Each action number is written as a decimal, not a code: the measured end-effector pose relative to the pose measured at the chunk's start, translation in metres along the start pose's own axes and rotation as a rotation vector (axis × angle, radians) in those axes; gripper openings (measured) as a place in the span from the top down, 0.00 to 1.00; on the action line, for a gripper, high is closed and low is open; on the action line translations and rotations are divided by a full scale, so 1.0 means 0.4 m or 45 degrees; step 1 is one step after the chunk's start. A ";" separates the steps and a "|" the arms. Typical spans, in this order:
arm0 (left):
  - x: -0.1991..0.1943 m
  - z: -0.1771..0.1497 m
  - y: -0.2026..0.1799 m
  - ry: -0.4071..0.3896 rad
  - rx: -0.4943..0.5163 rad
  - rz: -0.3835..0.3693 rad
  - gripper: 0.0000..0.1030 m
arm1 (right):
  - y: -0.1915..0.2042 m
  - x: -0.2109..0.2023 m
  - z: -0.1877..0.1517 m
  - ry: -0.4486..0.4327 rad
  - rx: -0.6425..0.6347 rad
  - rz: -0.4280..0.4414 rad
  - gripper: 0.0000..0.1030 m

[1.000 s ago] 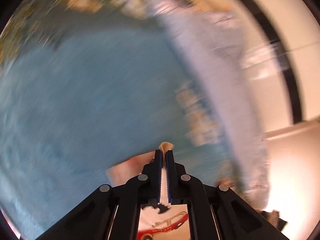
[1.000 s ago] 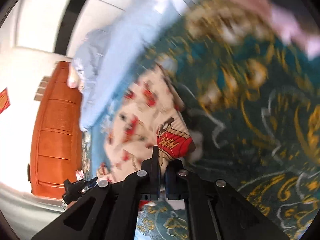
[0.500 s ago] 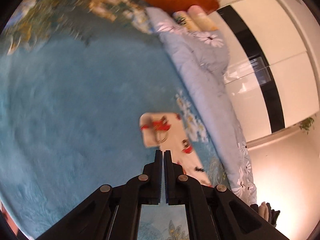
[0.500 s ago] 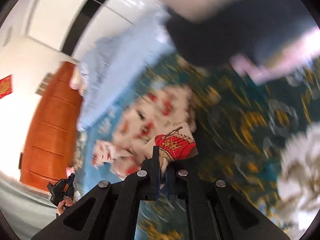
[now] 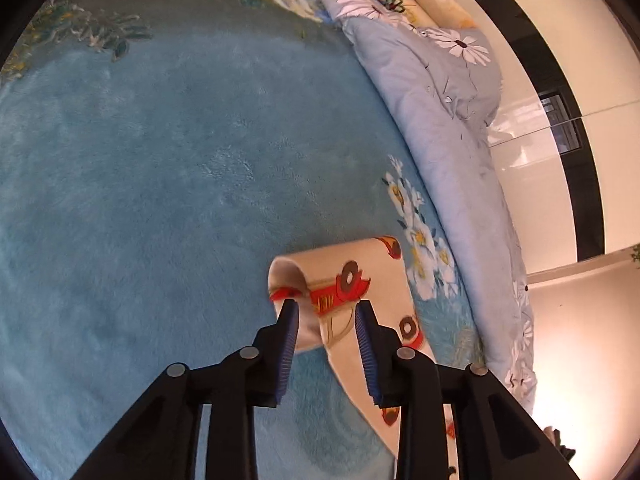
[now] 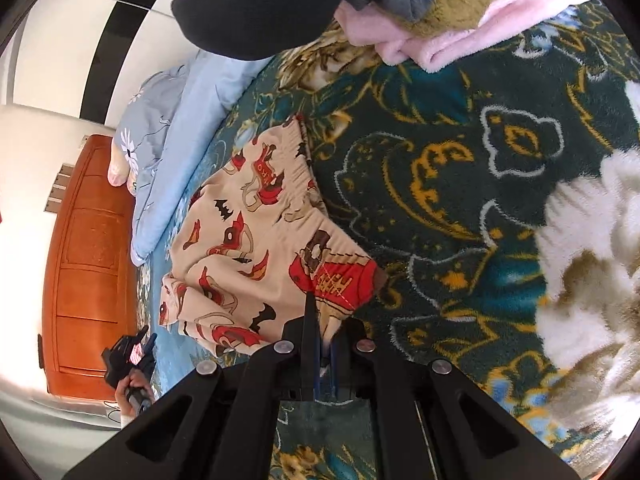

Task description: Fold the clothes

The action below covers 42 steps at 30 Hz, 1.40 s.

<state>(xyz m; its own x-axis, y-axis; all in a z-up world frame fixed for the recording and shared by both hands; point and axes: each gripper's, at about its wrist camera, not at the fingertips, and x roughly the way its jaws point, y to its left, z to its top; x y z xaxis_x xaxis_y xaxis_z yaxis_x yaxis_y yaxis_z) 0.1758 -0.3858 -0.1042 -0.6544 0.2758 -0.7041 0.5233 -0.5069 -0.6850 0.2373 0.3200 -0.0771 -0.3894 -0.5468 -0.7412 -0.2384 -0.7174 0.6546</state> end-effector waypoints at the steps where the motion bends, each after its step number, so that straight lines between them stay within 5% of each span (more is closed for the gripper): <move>1: 0.007 0.006 0.001 0.004 0.001 -0.003 0.68 | -0.001 0.000 0.001 0.004 0.002 -0.004 0.97; 9: 0.058 0.039 0.005 0.015 -0.029 -0.010 0.72 | -0.011 0.025 0.005 0.038 0.028 -0.049 0.97; 12: 0.051 0.049 0.006 -0.037 -0.051 -0.002 0.95 | -0.021 0.033 0.003 0.047 0.056 -0.055 0.97; 17: -0.055 0.073 -0.067 -0.202 0.068 -0.088 0.97 | -0.025 0.039 0.000 0.054 0.075 -0.069 0.97; 23: -0.298 0.067 -0.119 -0.440 0.258 -0.296 0.97 | -0.010 0.034 -0.007 0.045 0.063 -0.071 0.97; 25: -0.331 0.050 -0.067 -0.460 0.250 -0.240 0.97 | -0.006 0.036 -0.016 0.044 0.064 -0.063 0.97; 30: -0.298 -0.010 0.167 -0.348 -0.001 -0.008 0.97 | -0.022 0.043 -0.022 0.064 0.097 -0.037 0.97; 42: -0.291 -0.113 0.318 -0.269 -0.185 0.152 0.96 | -0.003 0.015 -0.024 0.040 0.019 -0.063 0.97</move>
<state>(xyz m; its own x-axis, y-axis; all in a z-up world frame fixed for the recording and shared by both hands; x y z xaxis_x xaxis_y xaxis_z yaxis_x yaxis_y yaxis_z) 0.3431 -0.4454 -0.1178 -0.6749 0.0368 -0.7370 0.6663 -0.3990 -0.6300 0.2438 0.3137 -0.0837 -0.3488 -0.5246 -0.7766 -0.2696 -0.7375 0.6192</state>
